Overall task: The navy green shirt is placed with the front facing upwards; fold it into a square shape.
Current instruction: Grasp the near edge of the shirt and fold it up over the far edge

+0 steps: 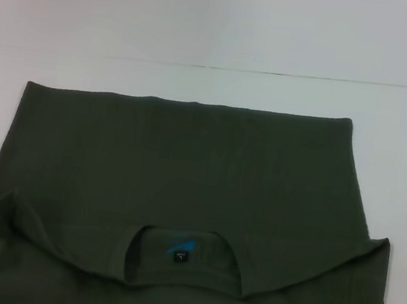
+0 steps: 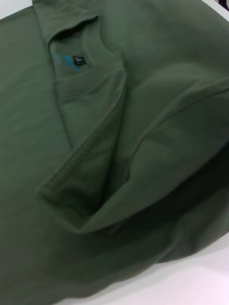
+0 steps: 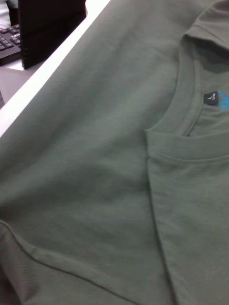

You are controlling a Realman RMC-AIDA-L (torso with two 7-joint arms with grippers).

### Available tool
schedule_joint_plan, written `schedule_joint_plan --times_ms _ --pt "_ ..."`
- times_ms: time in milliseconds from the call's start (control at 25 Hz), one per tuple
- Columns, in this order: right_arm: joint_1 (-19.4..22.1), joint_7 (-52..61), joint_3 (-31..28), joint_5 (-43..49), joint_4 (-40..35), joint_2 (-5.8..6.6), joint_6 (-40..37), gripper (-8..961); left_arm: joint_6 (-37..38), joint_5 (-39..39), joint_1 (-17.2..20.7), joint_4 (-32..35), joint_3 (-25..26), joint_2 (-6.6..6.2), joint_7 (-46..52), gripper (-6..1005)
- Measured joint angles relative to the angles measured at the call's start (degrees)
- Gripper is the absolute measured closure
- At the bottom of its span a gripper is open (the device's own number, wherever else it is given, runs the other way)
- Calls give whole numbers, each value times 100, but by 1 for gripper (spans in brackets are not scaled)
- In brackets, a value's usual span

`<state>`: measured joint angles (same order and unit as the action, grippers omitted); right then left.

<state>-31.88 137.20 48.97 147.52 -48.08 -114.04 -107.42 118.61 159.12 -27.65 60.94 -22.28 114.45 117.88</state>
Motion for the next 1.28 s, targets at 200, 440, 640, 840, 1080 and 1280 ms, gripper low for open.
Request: schedule_joint_plan --times_ms 200,440,640,840,1080,1280 --pt "-38 -51 -213 -33 1 21 47 856 -32 -68 -156 -14 154 -46 -1 920" --pt "-192 -223 -1027 -41 55 116 63 853 -53 -322 -486 -52 462 -229 86 918" --pt "-313 -253 -1649 -49 99 160 272 851 -378 -532 -768 -205 634 -327 251 917" --pt "-435 -226 -2090 -290 409 319 765 848 -908 -872 -877 -391 682 -377 453 916" --pt "-451 -130 -2277 -992 703 437 1553 846 -2052 -1293 -944 -610 685 -239 670 914" --pt "-445 -242 -2274 -1719 1012 398 2230 843 -2805 -1769 -903 -699 639 25 680 913"
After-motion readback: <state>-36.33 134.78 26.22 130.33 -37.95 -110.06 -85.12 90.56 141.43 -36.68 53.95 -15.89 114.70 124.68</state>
